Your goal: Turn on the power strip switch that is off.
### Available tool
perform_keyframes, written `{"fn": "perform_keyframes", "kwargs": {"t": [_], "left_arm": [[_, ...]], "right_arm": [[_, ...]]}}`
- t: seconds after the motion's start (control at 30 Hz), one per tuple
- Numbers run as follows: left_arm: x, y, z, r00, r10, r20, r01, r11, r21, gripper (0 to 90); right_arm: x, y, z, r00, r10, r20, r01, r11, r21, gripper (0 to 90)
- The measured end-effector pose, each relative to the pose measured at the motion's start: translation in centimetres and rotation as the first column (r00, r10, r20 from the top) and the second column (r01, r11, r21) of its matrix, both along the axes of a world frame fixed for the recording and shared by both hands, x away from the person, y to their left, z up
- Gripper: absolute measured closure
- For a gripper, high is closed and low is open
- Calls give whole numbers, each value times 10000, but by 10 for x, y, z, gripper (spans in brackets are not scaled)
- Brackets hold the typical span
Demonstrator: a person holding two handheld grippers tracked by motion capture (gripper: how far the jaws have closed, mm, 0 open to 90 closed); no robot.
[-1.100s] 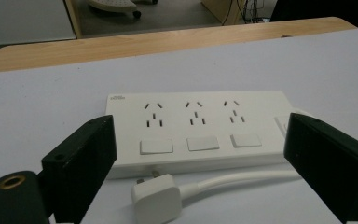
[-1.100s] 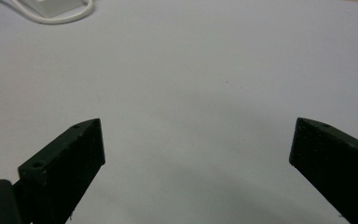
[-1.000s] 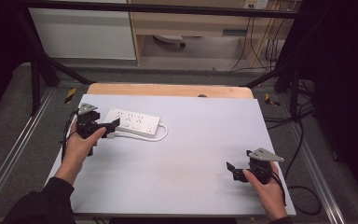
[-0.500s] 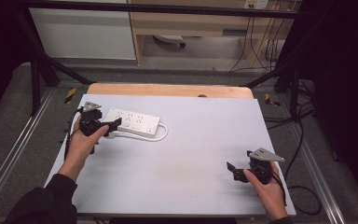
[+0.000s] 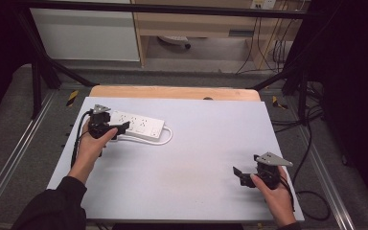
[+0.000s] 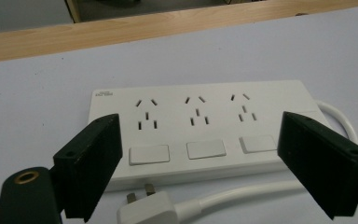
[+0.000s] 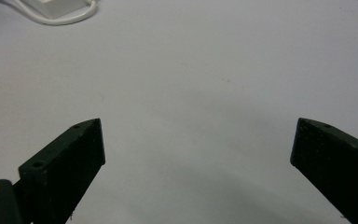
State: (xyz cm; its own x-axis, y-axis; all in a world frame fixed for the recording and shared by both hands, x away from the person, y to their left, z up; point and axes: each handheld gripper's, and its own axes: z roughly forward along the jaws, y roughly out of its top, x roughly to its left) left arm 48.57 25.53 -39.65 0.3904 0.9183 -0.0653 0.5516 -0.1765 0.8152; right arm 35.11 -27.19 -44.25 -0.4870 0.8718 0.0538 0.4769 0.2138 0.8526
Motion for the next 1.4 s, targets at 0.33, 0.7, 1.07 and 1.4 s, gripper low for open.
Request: {"fn": "perform_keyframes", "kwargs": {"t": [0.33,0.7,1.07,1.4], "left_arm": [[1,-9,2,9997,194,155,-191,9996,-220,191],[5,-22,-1,9997,-187,-141,185,9997,-184,289],[7,-31,2,9993,-365,-32,365,9993,-105,523],[8,-38,2,9986,-515,144,519,9981,-326,770]], "right_arm": [[0,0,0,10000,-8,-2,8,10000,5,35],[-1,-1,1,10000,-1,64,1,10000,34,36],[-1,-1,1,9999,24,116,-24,10000,-16,37],[-1,0,2,9999,33,96,-34,10000,44,37]]}}
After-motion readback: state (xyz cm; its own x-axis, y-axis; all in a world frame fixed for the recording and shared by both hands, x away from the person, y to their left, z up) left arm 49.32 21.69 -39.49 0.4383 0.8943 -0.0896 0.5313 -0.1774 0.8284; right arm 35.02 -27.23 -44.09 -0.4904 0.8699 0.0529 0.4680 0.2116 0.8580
